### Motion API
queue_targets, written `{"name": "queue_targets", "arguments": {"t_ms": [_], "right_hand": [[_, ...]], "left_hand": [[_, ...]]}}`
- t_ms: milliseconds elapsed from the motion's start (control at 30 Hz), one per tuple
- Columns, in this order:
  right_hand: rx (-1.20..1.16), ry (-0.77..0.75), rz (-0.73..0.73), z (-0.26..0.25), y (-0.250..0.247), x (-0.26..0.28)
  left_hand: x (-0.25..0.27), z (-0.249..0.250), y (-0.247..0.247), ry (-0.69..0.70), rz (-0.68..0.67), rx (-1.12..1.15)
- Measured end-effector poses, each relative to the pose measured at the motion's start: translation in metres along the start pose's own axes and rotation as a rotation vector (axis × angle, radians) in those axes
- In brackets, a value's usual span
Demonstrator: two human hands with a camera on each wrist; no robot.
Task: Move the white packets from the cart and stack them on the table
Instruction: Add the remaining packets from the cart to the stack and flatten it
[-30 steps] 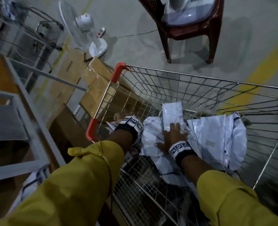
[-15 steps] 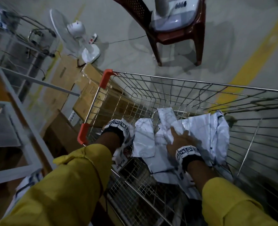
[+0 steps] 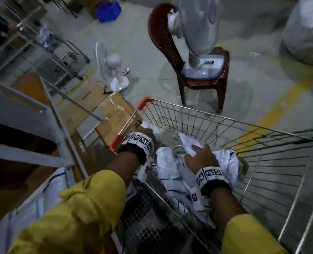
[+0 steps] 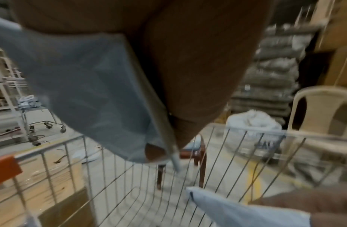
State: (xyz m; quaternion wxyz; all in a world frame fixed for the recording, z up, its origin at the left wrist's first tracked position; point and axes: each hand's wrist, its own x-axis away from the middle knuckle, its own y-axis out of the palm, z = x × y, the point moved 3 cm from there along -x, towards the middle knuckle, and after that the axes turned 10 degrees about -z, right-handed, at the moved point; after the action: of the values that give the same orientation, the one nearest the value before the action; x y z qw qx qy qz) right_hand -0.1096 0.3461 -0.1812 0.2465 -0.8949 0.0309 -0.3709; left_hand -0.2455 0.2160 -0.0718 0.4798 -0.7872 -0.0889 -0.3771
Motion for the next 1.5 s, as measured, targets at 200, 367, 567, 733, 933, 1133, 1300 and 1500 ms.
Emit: {"name": "queue_targets", "arguments": {"t_ms": [200,367,567,733,933,1133,1300,1500], "right_hand": [[0.077,-0.106,0.123,-0.026,-0.018,0.105],[0.148,-0.202,0.241,-0.052,-0.027,0.195],[0.279,-0.369,0.424,-0.082,-0.037,0.284],[0.302,-0.569,0.457,-0.101,-0.022,0.337],[0.318,-0.765,0.393,-0.107,0.0,0.386],[0.365,-0.832,0.244,-0.077,0.031,0.425],[0.42,-0.874,0.157,-0.064,0.069,0.448],[0.454,-0.912,0.175,-0.081,0.099,0.481]], "left_hand": [[0.122,-0.021,-0.018,-0.115,0.342,0.422],[0.201,-0.051,0.01,-0.196,0.488,0.702],[0.294,-0.076,0.055,-0.212,0.818,0.893],[0.368,-0.092,0.087,-0.224,1.037,0.973],[0.448,-0.106,0.141,-0.335,1.209,1.025],[0.53,-0.101,0.221,-0.53,1.242,1.043],[0.576,-0.104,0.288,-0.688,1.181,1.042],[0.614,-0.123,0.343,-0.831,1.137,1.107]]}}
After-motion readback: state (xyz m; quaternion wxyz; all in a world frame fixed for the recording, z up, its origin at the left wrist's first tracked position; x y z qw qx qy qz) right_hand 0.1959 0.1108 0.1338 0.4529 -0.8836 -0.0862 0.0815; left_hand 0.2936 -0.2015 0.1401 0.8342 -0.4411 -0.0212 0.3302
